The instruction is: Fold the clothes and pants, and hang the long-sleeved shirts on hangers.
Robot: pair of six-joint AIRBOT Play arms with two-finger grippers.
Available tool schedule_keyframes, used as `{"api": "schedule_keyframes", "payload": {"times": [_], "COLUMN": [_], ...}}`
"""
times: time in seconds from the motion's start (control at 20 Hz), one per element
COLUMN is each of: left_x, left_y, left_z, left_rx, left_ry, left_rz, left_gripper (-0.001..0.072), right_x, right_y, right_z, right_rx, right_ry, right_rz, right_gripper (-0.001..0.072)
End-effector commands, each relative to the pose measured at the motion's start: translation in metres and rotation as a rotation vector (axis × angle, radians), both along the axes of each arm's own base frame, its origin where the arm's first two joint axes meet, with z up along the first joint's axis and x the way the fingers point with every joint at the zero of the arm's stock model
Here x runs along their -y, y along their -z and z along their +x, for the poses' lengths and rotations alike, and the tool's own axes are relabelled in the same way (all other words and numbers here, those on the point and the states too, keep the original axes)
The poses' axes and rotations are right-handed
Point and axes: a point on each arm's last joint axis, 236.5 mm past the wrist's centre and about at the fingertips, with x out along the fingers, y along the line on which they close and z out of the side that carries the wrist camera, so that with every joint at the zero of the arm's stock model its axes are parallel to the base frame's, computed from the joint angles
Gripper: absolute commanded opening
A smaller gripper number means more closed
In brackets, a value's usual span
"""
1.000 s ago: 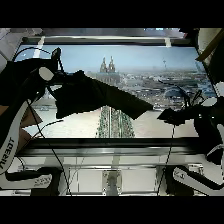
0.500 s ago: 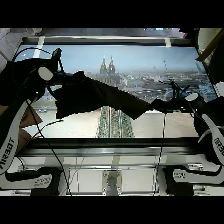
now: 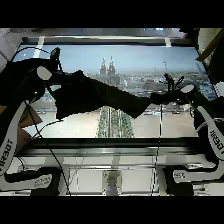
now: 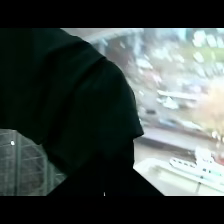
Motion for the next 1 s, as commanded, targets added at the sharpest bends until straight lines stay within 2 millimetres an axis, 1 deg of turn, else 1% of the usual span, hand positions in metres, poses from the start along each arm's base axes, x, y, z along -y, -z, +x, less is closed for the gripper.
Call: {"api": "schedule_keyframes", "payload": {"times": [0.0, 0.05, 0.15, 0.2, 0.25, 0.35, 0.4, 0.45, 0.5, 0.55, 0.6, 0.7, 0.75, 0.8, 0.85, 0.9, 0.95], "left_x": [-0.023, -0.030, -0.038, -0.035, -0.030, -0.019, -0.017, -0.016, -0.015, -0.016, -0.017, -0.032, -0.041, -0.053, -0.064, -0.071, -0.077], "left_y": [-0.049, -0.076, -0.147, -0.178, -0.210, -0.281, -0.307, -0.329, -0.335, -0.329, -0.311, -0.265, -0.249, -0.234, -0.215, -0.192, -0.162], "left_z": [-0.001, 0.000, 0.006, 0.008, 0.011, 0.007, 0.001, -0.008, -0.018, -0.028, -0.038, -0.058, -0.068, -0.078, -0.091, -0.107, -0.126], "left_rx": [0.103, 0.166, 0.348, 0.421, 0.489, 0.615, 0.663, 0.705, 0.705, 0.675, 0.613, 0.462, 0.410, 0.367, 0.314, 0.248, 0.169], "left_ry": [-0.046, -0.066, -0.094, -0.093, -0.090, -0.071, -0.065, -0.056, -0.038, -0.015, 0.018, 0.061, 0.063, 0.053, 0.048, 0.054, 0.064], "left_rz": [-0.011, -0.017, -0.031, -0.041, -0.063, -0.142, -0.169, -0.172, -0.163, -0.130, -0.052, 0.120, 0.179, 0.236, 0.284, 0.317, 0.346], "left_gripper": [0.0029, 0.0029, 0.0028, 0.0028, 0.0028, 0.0028, 0.0028, 0.0028, 0.0028, 0.0028, 0.0028, 0.0028, 0.0028, 0.0028, 0.0028, 0.0028, 0.0028], "right_x": [0.005, 0.014, 0.028, 0.031, 0.031, 0.030, 0.027, 0.024, 0.022, 0.023, 0.026, 0.035, 0.037, 0.035, 0.029, 0.025, 0.020], "right_y": [-0.108, -0.154, -0.257, -0.304, -0.342, -0.409, -0.433, -0.444, -0.442, -0.430, -0.411, -0.369, -0.349, -0.333, -0.316, -0.305, -0.293], "right_z": [0.014, 0.024, 0.045, 0.050, 0.053, 0.052, 0.046, 0.040, 0.034, 0.029, 0.024, 0.012, 0.003, -0.007, -0.019, -0.026, -0.033], "right_rx": [0.198, 0.309, 0.552, 0.653, 0.730, 0.856, 0.901, 0.921, 0.908, 0.868, 0.807, 0.690, 0.623, 0.557, 0.491, 0.451, 0.418], "right_ry": [-0.066, -0.041, 0.054, 0.078, 0.087, 0.106, 0.098, 0.082, 0.066, 0.050, 0.030, -0.022, -0.045, -0.077, -0.123, -0.141, -0.161], "right_rz": [-0.017, -0.038, -0.068, -0.071, -0.069, -0.053, -0.054, -0.059, -0.068, -0.097, -0.134, -0.227, -0.251, -0.253, -0.245, -0.236, -0.229], "right_gripper": [0.0003, 0.0003, 0.0002, 0.0001, 0.0000, 0.0000, 0.0000, 0.0000, 0.0001, 0.0002, 0.0001, 0.0001, 0.0001, 0.0001, 0.0001, 0.0001, 0.0001]}}
